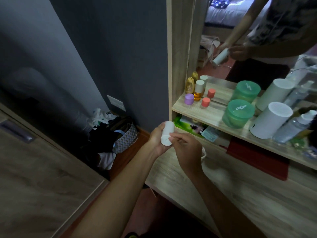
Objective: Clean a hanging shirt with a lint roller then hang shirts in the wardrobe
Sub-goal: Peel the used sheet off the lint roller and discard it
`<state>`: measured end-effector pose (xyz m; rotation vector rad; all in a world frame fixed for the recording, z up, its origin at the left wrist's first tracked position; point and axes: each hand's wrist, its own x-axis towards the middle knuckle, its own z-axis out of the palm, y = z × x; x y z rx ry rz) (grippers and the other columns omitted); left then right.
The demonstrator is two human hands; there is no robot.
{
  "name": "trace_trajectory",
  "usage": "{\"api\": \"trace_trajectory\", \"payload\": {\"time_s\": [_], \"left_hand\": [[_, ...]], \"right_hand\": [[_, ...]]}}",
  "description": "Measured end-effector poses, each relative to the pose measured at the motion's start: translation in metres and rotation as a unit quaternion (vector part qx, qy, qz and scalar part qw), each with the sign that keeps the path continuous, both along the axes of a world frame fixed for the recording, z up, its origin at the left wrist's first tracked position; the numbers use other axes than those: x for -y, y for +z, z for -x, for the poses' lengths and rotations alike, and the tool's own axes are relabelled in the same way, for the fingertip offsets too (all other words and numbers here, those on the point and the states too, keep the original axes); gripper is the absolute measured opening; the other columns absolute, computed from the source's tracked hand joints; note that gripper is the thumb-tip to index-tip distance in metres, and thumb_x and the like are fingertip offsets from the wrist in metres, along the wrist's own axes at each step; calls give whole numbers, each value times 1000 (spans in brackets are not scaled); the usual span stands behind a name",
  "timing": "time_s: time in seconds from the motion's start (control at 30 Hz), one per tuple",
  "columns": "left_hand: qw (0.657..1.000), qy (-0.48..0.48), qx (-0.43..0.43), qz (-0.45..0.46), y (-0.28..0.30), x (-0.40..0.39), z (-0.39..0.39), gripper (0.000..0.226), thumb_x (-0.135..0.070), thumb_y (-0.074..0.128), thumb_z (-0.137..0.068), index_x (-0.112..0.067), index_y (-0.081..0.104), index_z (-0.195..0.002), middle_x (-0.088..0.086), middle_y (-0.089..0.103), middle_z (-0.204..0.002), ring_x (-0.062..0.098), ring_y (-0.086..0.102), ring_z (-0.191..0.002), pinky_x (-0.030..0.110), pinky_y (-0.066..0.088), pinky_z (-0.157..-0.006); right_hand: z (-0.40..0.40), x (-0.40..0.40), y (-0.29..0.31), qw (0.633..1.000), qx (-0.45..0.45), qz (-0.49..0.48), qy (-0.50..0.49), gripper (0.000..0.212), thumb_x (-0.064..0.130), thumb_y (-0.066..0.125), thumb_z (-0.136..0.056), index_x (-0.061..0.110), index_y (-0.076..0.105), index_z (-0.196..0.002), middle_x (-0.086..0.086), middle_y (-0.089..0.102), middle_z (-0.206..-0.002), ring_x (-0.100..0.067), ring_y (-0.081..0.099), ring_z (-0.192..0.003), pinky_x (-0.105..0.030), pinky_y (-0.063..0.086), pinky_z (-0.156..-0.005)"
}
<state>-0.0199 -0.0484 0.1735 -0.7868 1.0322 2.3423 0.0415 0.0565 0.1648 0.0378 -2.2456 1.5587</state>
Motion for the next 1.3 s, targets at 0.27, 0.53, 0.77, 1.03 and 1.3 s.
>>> {"api": "trace_trajectory", "payload": {"time_s": [0.27, 0.53, 0.77, 1.03, 1.3], "left_hand": [[999, 5, -6, 35, -3, -11, -6, 47, -48, 40, -96, -4, 55, -103, 15, 61, -77, 26, 61, -67, 37, 54, -65], [994, 50, -24, 93, -7, 3, -3, 37, -48, 44, -95, -14, 55, -103, 10, 56, -79, 17, 52, -40, 16, 42, -36], [997, 1, -25, 66, -12, 7, -18, 35, -49, 48, -92, -17, 60, -96, 12, 59, -89, 17, 53, -42, 18, 43, -38], [998, -1, -56, 36, -6, 14, -18, 42, -50, 49, -92, -11, 61, -100, 12, 59, -87, 17, 56, -45, 20, 46, -38], [995, -38, -84, 22, 2, -4, -24, 60, -58, 43, -92, -10, 50, -127, 11, 57, -70, 18, 59, -48, 22, 51, -44]], "right_hand": [[-4, 5, -4, 998, 32, 55, -2, 13, 27, 68, -85, 28, 57, -78, 6, 67, -74, -8, 66, -67, -22, 54, -59], [6, -67, -122, 897, 363, -237, -85, 64, 62, 53, -78, 34, 39, -134, -10, 48, -126, -28, 55, -108, -35, 45, -79], [-4, -81, -140, 893, 355, -275, -22, 42, 41, 64, -83, 17, 53, -115, -9, 59, -111, -21, 61, -89, -34, 55, -71], [-14, -75, -47, 973, 204, -91, 59, 48, 28, 80, -71, 21, 47, -105, 7, 56, -96, -8, 58, -83, -19, 44, -59], [-28, -51, 11, 972, 73, -197, 106, 114, 75, 71, -52, 24, 27, -144, 11, 44, -131, -1, 46, -111, -22, 49, -84]]}}
